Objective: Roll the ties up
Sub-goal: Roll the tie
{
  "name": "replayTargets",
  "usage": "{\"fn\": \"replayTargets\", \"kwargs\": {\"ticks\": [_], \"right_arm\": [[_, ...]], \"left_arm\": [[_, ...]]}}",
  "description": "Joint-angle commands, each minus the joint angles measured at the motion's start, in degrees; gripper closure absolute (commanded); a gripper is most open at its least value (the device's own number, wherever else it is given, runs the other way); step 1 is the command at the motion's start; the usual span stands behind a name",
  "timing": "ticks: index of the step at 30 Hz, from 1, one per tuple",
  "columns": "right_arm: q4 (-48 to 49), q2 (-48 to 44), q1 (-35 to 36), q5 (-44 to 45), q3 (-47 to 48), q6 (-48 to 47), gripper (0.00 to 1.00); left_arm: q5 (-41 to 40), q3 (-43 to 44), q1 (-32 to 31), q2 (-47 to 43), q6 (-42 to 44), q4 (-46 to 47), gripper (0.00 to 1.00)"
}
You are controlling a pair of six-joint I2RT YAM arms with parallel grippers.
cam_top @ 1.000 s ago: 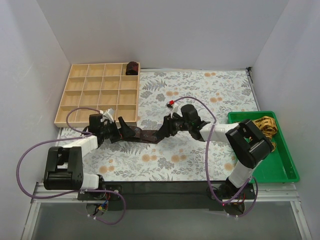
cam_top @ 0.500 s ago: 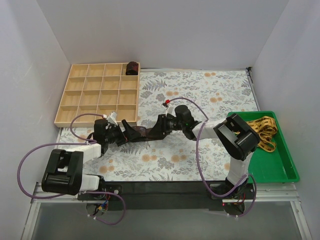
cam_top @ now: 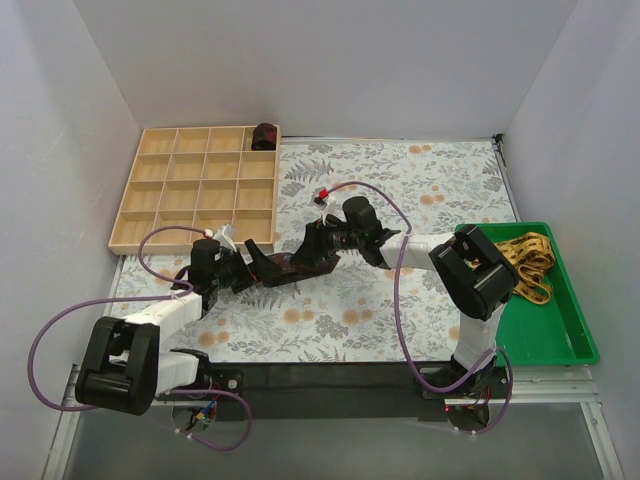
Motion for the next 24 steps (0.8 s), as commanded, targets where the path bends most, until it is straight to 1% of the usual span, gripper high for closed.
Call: {"fn": "replayTargets", "kwargs": {"ticks": [1,4,6,9,10,11,13,16,17,21,24], "right_arm": [[-2.71,0.35,-0.12,-0.59,2.63,-2.43,0.34],[-3.06,1.67,-0.04,-1.46,4.92,-0.32,0.36],[-3.67,2.38,-0.04,-3.39,6.76,-0.92,0.36],[-6.13,3.17,-0.12,-5.15,8.61,-8.64,0.33],[-8.05,3.17,-0.04,-4.20,8.70,-10.49,0.33],[-9.03,3.26,-0.12,-2.97,8.79,-12.08,0.29],[-12.11,4.65,-0.21,-2.08,10.80,-11.31,0.29],[-12.29,6.50,-0.13,-3.31,12.48,-6.65,0.33],[-12.12,6.86,-0.13,-3.14,12.57,-5.68,0.36],[-10.98,7.83,0.31,-1.73,12.83,-1.21,0.44],[-9.93,8.70,0.31,-2.69,12.75,0.47,0.48]], "left_arm": [[-2.33,-0.41,0.74,-0.18,-1.64,-0.44,0.17],[-1.54,-1.47,1.36,1.32,-3.04,1.85,0.17],[0.12,-1.91,1.80,2.20,-3.92,4.12,0.17],[1.36,-1.82,2.33,3.26,-3.06,5.54,0.17],[1.62,-0.95,2.41,3.43,-0.96,5.11,0.17],[1.62,-0.51,2.41,3.95,-0.59,4.32,0.17],[1.45,-0.32,2.41,4.40,-0.85,3.43,0.17],[1.71,-1.64,2.41,5.19,-2.60,6.41,0.17],[1.97,-1.73,2.41,5.45,-3.04,6.94,0.17],[2.06,-1.03,2.41,7.12,-2.26,6.86,0.17],[1.54,-0.59,2.41,7.74,-1.56,6.77,0.18]]}}
